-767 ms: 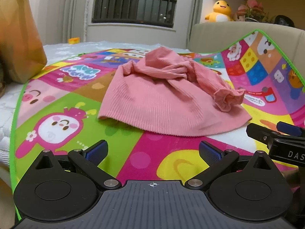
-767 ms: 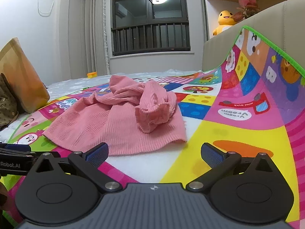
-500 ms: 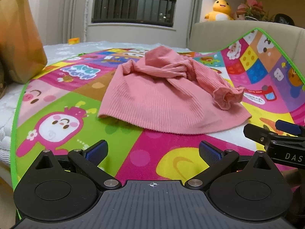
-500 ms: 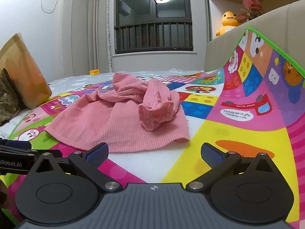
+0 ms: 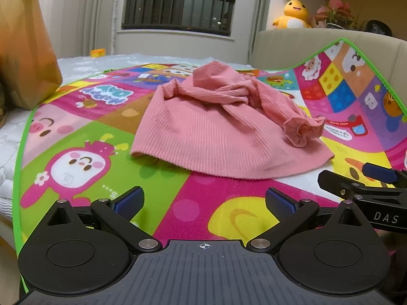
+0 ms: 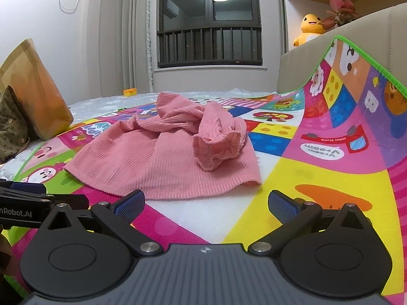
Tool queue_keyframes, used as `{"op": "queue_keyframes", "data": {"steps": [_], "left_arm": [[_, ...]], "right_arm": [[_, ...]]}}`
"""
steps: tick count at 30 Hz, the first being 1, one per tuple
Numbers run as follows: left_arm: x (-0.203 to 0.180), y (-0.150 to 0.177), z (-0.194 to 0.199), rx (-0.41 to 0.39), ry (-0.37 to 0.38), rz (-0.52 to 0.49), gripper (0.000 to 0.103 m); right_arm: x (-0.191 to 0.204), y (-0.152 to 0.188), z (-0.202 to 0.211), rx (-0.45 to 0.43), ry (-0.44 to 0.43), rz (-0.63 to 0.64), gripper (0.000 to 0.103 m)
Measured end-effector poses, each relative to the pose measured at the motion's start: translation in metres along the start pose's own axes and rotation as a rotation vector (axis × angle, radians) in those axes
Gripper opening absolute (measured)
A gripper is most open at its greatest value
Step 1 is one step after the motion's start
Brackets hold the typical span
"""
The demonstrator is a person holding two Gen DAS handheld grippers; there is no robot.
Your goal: Fold clothes
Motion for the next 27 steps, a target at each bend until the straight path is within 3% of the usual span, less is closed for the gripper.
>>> {"op": "queue_keyframes", "data": {"steps": [27], "left_arm": [[0.0044, 0.0059, 0.0001, 0.017, 0.000, 0.013, 0.103]], "right_arm": [[0.0020, 0.0079, -0.0010, 0.024, -0.003, 0.015, 0.103]]}}
Point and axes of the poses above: each gripper's, at about its wrist camera, not at the fingertips, and z roughly against the way its jaws point, x to its left, y to its underside, the point moved 10 cm from there along -z, roughly the way its jaws point, and after that the axes turned 7 degrees about y, right-handed, at the moved point
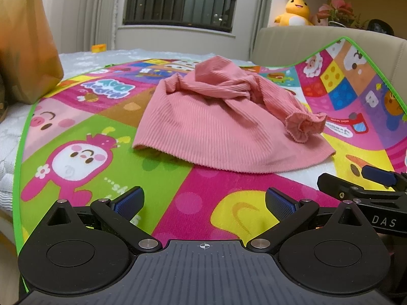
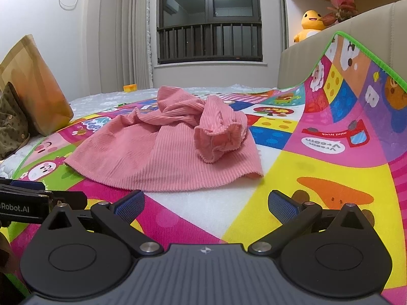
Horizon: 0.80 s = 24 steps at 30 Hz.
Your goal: Fold clothes
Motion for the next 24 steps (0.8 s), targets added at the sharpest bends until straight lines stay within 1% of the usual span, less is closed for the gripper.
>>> {"op": "queue_keyframes", "data": {"steps": [24], "left_arm": [[-0.0013, 0.0028, 0.0014, 0.006, -0.002, -0.006, 0.103]], "right_arm": [[0.0008, 0.0003, 0.0025, -0.004, 0.001, 0.001, 0.103]]}}
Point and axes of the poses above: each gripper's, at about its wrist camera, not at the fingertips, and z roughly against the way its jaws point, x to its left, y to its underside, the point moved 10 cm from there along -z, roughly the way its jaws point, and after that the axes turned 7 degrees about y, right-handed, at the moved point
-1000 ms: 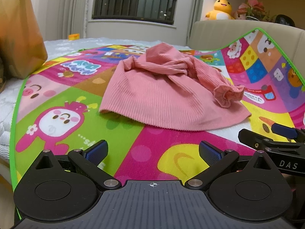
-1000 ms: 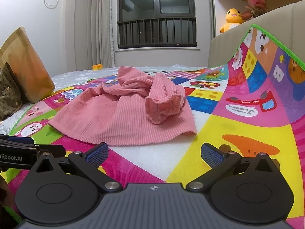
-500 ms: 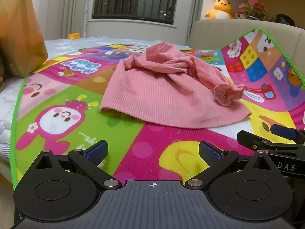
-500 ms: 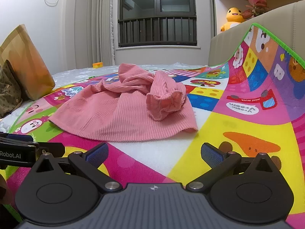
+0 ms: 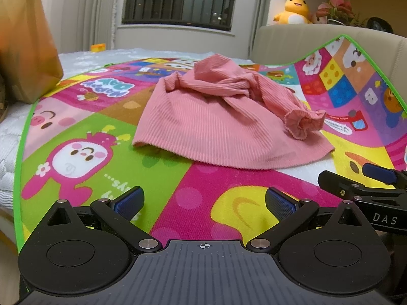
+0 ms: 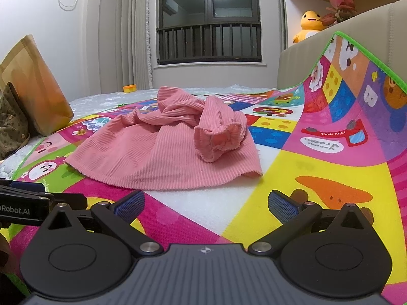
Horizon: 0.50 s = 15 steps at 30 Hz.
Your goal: Fold clothes
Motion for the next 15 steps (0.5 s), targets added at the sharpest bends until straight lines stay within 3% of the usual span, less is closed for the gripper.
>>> {"op": "queue_keyframes", "data": {"steps": [15], "left_arm": [[0.0005, 0.0009, 0.0005, 0.002, -0.002, 0.001, 0.103]], "right_arm": [[0.0005, 0.0006, 0.0006, 0.002, 0.000, -0.002, 0.103]]}}
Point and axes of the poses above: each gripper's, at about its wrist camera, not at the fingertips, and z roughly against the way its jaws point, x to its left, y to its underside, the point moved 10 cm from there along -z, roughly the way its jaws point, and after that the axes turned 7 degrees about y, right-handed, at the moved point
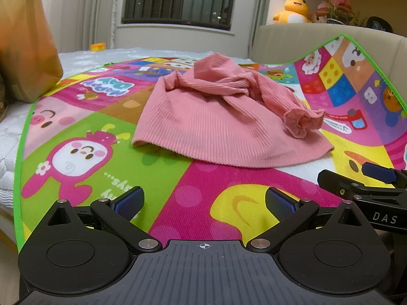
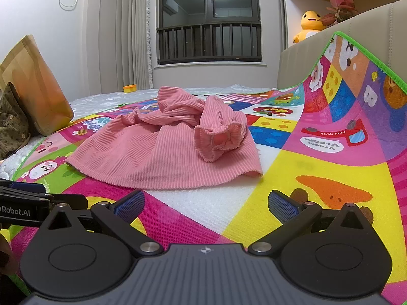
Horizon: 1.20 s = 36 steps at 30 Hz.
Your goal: Fold clothes
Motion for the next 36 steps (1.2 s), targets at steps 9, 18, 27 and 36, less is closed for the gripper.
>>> {"op": "queue_keyframes", "data": {"steps": [9, 18, 27, 36], "left_arm": [[-0.0008, 0.0007, 0.0004, 0.003, -0.001, -0.001, 0.103], [-0.0005, 0.0012, 0.0007, 0.004, -0.001, -0.002, 0.103], [-0.0025, 0.0011, 0.0013, 0.004, 0.001, -0.006, 0.103], [-0.0032, 0.0007, 0.0021, 0.005, 0.001, -0.008, 0.103]], "right_arm": [[0.0001, 0.0002, 0.0006, -0.001, -0.001, 0.000, 0.103], [-0.0004, 0.0003, 0.0003, 0.002, -0.001, -0.002, 0.103], [-0.0006, 0.0006, 0.0009, 0.001, -0.003, -0.005, 0.103], [-0.0004, -0.0003, 0.0012, 0.000, -0.004, -0.005, 0.103]]}}
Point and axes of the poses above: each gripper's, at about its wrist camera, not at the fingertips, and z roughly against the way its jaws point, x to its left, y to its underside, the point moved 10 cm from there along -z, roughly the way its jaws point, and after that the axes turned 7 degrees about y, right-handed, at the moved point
